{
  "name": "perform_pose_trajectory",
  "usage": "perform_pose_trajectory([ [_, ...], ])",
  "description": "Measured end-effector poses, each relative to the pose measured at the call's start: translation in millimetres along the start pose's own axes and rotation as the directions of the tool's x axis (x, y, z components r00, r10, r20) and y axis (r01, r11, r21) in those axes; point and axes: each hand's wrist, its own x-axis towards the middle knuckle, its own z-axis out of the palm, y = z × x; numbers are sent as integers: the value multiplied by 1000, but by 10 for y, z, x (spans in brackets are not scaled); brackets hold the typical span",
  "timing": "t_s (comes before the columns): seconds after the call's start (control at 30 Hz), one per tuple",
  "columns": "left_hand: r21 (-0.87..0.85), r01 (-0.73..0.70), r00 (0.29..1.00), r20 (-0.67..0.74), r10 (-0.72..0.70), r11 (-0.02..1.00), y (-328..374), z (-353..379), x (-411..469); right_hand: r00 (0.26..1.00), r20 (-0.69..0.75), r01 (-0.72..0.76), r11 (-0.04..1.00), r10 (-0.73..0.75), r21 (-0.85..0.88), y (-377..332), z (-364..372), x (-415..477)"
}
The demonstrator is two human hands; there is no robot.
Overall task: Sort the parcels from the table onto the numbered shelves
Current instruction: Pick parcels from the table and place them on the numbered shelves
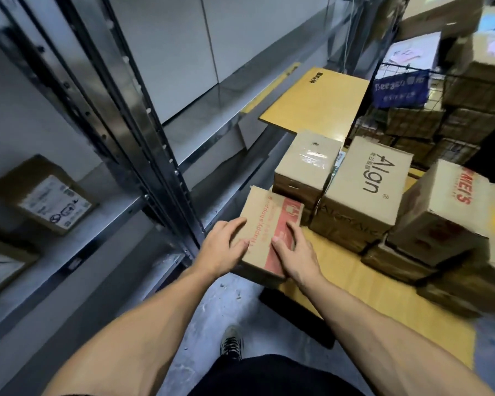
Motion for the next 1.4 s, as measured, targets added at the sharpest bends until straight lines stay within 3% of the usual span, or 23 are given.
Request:
perform_pose_trajectory([
  [0.1,-201,38,985,-157,-70,979,174,49,-255,996,31,78,995,-80,67,-23,-185,-78],
  [0.23,-588,93,919,-259,-296,803,349,171,-482,975,76,198,969,-210,147,-7,-473,-150],
  [0.37,-562,164,869,-306,-389,810,409,348,-766,937,108,301,926,-331,227,37,-693,-308],
  [0.47,-736,149,875,-212,-434,660,526,414,-952,920,117,339,908,-375,247,44,-773,-425],
  [0.57,-837,59,874,-220,-433,544,617,414,-1047,898,153,382,903,-413,197,23,-785,-485],
  [0.7,-775,-48,836,-377,-399,630,762,393,-1188,890,209,417,909,-406,-14,-103,-849,-529],
  [0.87,-604,-18,796,-490,-354,797,927,433,-1314,834,347,366,901,-429,233,-314,-786,-727],
  [0.97,-495,4,813,-504,-291,869,980,421,-1404,841,327,332,888,-431,318,-349,-758,-780],
  [1.03,-483,-37,818,-518,-251,875,983,365,-1482,855,299,288,868,-423,405,-357,-783,-766],
  [1.13,-559,-63,785,-540,-305,827,934,243,-1536,869,308,179,826,-387,535,-344,-797,-712],
  [1.27,-478,7,720,-607,-336,878,844,180,-1609,825,421,12,756,-377,654,-362,-723,-765],
  [1.4,-601,46,711,-541,-449,798,726,210,-1824,768,508,-57,749,-389,660,-392,-622,-845],
])
